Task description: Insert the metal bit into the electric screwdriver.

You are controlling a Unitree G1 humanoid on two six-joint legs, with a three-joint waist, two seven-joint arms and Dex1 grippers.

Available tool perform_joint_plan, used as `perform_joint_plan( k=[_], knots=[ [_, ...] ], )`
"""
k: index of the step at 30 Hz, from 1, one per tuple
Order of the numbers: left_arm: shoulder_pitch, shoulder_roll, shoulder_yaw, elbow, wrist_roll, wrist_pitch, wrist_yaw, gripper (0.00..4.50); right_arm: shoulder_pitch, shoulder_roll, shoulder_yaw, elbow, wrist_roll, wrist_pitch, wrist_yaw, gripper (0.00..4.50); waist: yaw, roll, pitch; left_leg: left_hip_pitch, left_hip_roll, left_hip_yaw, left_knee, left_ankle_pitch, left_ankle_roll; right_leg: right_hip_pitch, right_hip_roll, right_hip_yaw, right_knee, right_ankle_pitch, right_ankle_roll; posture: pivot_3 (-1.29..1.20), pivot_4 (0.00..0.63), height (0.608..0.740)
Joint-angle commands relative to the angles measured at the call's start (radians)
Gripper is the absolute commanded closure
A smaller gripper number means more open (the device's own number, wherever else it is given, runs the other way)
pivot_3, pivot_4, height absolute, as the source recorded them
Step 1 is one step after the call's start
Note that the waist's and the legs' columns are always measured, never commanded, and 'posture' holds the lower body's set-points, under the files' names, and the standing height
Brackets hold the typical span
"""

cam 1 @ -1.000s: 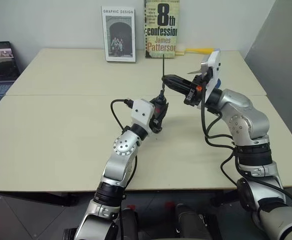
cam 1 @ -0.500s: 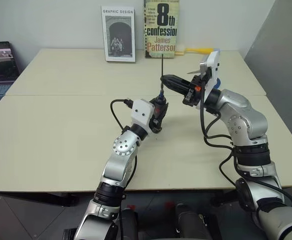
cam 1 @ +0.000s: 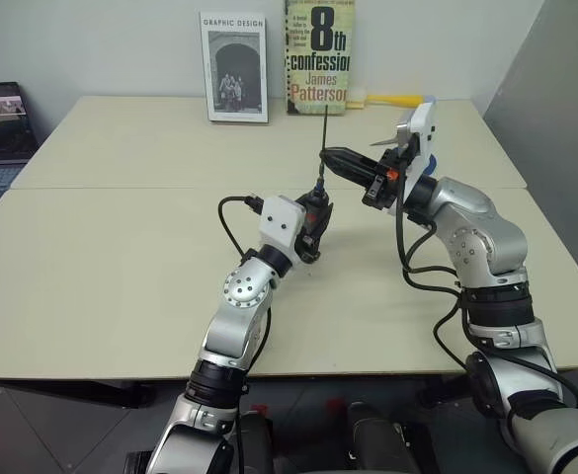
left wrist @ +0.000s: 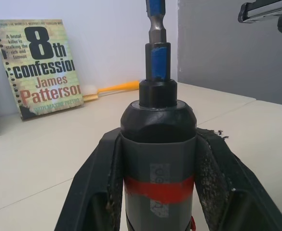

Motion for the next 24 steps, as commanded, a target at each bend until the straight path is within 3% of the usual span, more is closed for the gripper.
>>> perform_joint_plan(
  k=[1,24],
  knots=[
    [0.004,0.009,0.007,-0.013,0.007,0.003,0.004,2.86,-0.006,-0.003,-0.010,-0.022,0.003,-0.019,0.001,4.50,0.000,0.000,0.000,0.000,0.000,0.000,0.000,0.000,0.000,0.000,0.000,0.000,0.000,0.000,0.000,0.00,0.150,0.740],
    [0.000,0.013,0.003,-0.012,0.006,0.005,0.000,2.86,-0.033,-0.044,0.017,-0.006,-0.004,-0.009,0.066,4.50,-0.011,0.000,0.000,0.000,0.000,0.000,0.000,0.000,0.000,0.000,0.000,0.000,0.000,0.000,-0.001,0.00,0.150,0.740]
  ],
)
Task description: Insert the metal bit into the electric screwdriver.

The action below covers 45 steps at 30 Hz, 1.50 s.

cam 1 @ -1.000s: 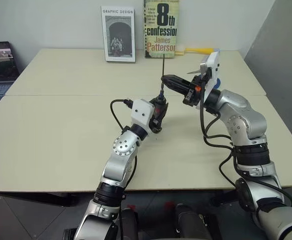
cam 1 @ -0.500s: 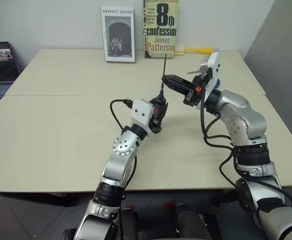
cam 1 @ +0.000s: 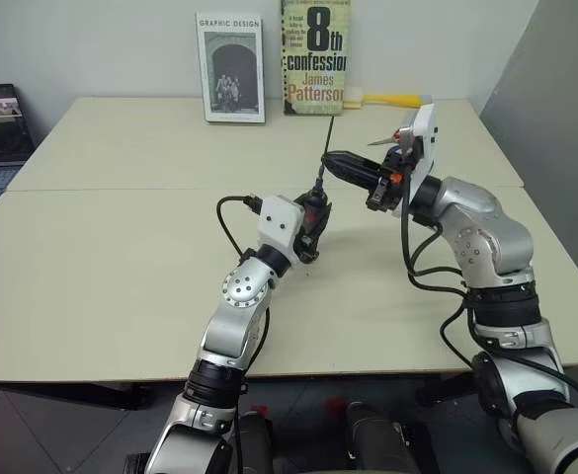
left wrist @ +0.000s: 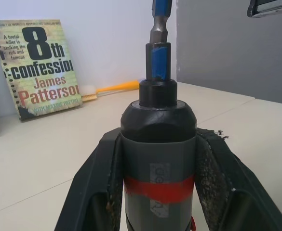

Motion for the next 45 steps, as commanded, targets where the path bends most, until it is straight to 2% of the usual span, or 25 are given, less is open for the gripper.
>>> perform_joint_plan(
  k=[1,27,28,34,36,45],
  knots=[
    [0.000,0.005,0.001,-0.012,0.006,0.004,0.000,2.86,-0.034,-0.009,0.002,0.002,-0.002,-0.005,0.017,4.50,0.000,0.000,0.000,0.000,0.000,0.000,0.000,0.000,0.000,0.000,0.000,0.000,0.000,0.000,0.000,0.00,0.150,0.740],
    [0.004,0.009,0.002,-0.012,0.011,-0.003,-0.002,2.86,-0.085,-0.022,-0.009,0.041,0.006,0.026,0.026,4.50,-0.001,0.000,0.000,0.000,0.000,0.000,0.000,0.000,0.000,0.000,0.000,0.000,0.000,0.000,0.000,0.00,0.150,0.740],
    [0.003,0.009,0.002,-0.010,0.010,-0.003,-0.003,2.86,-0.086,-0.021,-0.012,0.044,0.009,0.028,0.024,4.08,-0.001,0.000,0.000,0.000,0.000,0.000,0.000,0.000,0.000,0.000,0.000,0.000,0.000,0.000,0.000,0.00,0.150,0.740],
    [0.004,0.010,0.001,-0.010,0.010,-0.004,-0.005,2.86,-0.086,-0.025,-0.013,0.042,0.011,0.024,0.024,2.88,-0.001,0.000,0.000,0.000,0.000,0.000,-0.001,0.000,0.000,0.000,0.000,0.000,0.000,0.000,0.000,0.00,0.150,0.740],
    [0.003,0.010,0.001,-0.009,0.011,-0.005,-0.006,2.86,-0.085,-0.027,-0.014,0.038,0.013,0.024,0.024,2.35,-0.001,0.000,0.000,0.000,0.000,0.000,-0.001,0.000,0.000,0.000,0.000,0.000,0.000,0.000,0.000,0.00,0.150,0.740],
    [0.002,0.012,0.002,-0.005,0.010,-0.009,-0.009,2.86,-0.098,-0.041,-0.008,0.027,0.018,0.039,0.035,2.24,-0.001,0.000,0.000,0.000,0.000,0.000,-0.001,0.000,0.000,0.000,0.000,0.000,-0.001,0.000,0.000,0.00,0.150,0.740]
  ],
)
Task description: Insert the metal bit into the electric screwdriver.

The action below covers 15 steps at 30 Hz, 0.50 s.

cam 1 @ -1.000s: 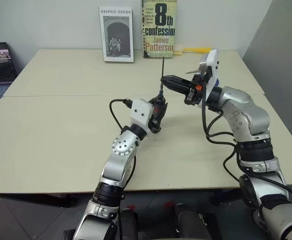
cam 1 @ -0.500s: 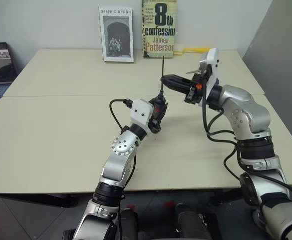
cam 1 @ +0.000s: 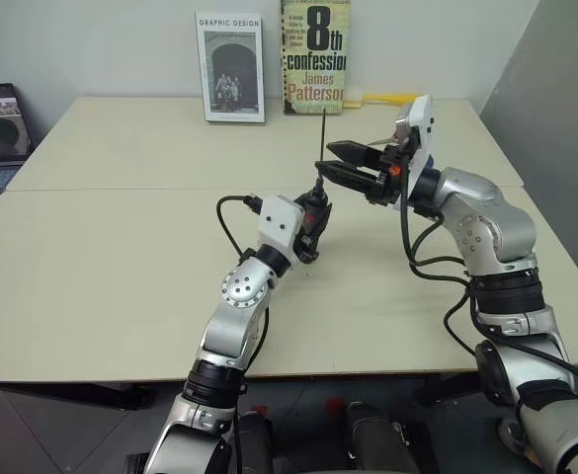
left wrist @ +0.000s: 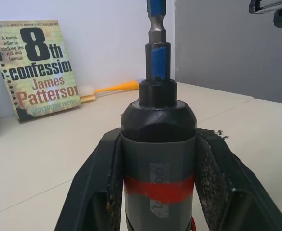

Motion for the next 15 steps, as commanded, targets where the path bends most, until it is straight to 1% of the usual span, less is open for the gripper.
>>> perform_joint_plan(
  k=[1,9,15],
  knots=[
    [0.001,0.009,0.002,-0.005,0.009,-0.004,-0.001,2.86,-0.044,-0.015,-0.019,-0.038,0.017,0.012,0.014,2.24,0.000,0.000,0.000,0.000,0.000,0.000,0.000,0.000,0.000,0.000,0.000,0.000,0.000,0.000,0.000,0.00,0.150,0.740],
    [0.002,0.009,0.001,-0.007,0.010,-0.002,0.001,2.86,-0.071,-0.024,0.016,-0.044,-0.009,0.026,0.027,2.24,-0.001,0.000,0.000,0.000,0.000,0.000,0.000,0.000,0.000,0.000,0.000,0.000,0.000,0.000,0.000,0.00,0.150,0.740],
    [0.001,0.010,0.002,-0.004,0.010,-0.002,0.001,2.86,-0.080,-0.016,0.012,-0.041,0.008,0.052,0.024,2.24,-0.001,0.000,0.000,0.000,0.000,0.000,0.000,0.000,0.000,-0.001,0.000,0.000,0.000,0.000,0.000,0.00,0.150,0.740]
  ],
)
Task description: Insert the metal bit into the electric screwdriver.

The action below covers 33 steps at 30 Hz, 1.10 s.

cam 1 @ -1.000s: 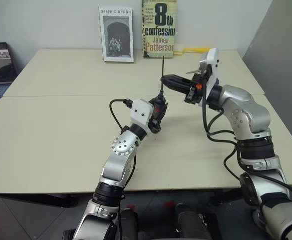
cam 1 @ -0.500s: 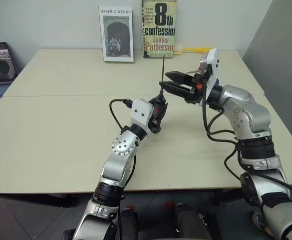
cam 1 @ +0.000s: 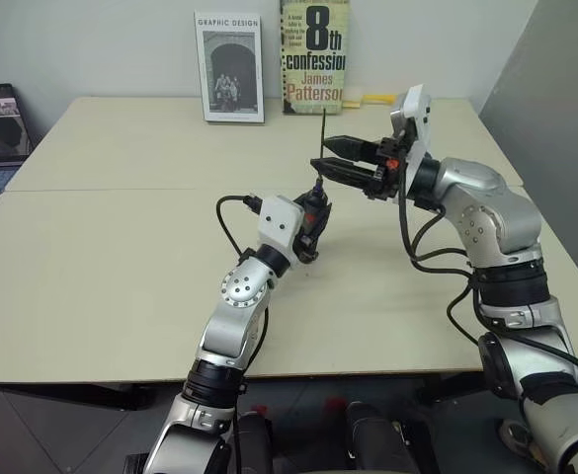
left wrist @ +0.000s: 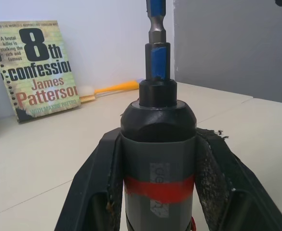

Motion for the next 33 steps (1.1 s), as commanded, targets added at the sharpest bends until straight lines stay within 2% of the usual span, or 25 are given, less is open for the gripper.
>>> perform_joint_plan(
  k=[1,2,5,13,33],
  knots=[
    [0.001,0.008,0.002,-0.004,0.010,-0.001,0.001,2.86,-0.034,0.003,-0.016,-0.034,0.017,0.015,0.001,2.24,0.000,0.000,0.000,0.000,0.000,0.000,0.000,0.000,0.000,0.000,0.000,0.000,0.000,0.000,0.000,0.00,0.150,0.740],
    [0.001,0.008,0.002,-0.004,0.010,-0.001,0.001,2.86,-0.036,0.004,-0.017,-0.034,0.019,0.017,0.001,2.24,0.000,0.000,0.000,0.000,0.000,0.000,0.000,0.000,0.000,0.000,0.000,0.000,0.000,0.000,0.000,0.00,0.150,0.740],
    [0.001,0.008,0.002,-0.004,0.010,-0.001,0.001,2.86,-0.038,0.005,-0.020,-0.035,0.025,0.023,0.002,2.76,0.000,0.000,0.000,0.000,0.000,0.000,0.000,0.000,0.000,0.000,0.000,0.000,0.000,0.000,0.000,0.00,0.150,0.740],
    [0.003,0.008,0.002,-0.007,0.010,0.001,0.002,2.86,-0.037,0.007,-0.025,-0.038,0.033,0.030,0.008,4.48,0.000,0.000,0.000,0.000,0.000,0.000,0.000,0.000,0.000,0.000,0.000,0.000,0.000,0.000,0.000,0.00,0.150,0.740],
    [0.005,0.013,0.007,-0.012,0.009,0.005,0.005,2.86,-0.034,0.043,-0.061,-0.033,0.023,-0.021,-0.008,4.50,-0.001,0.000,0.000,0.000,0.000,0.000,0.000,0.000,0.000,-0.001,0.000,0.000,0.000,0.001,0.002,0.00,0.150,0.740]
  ],
)
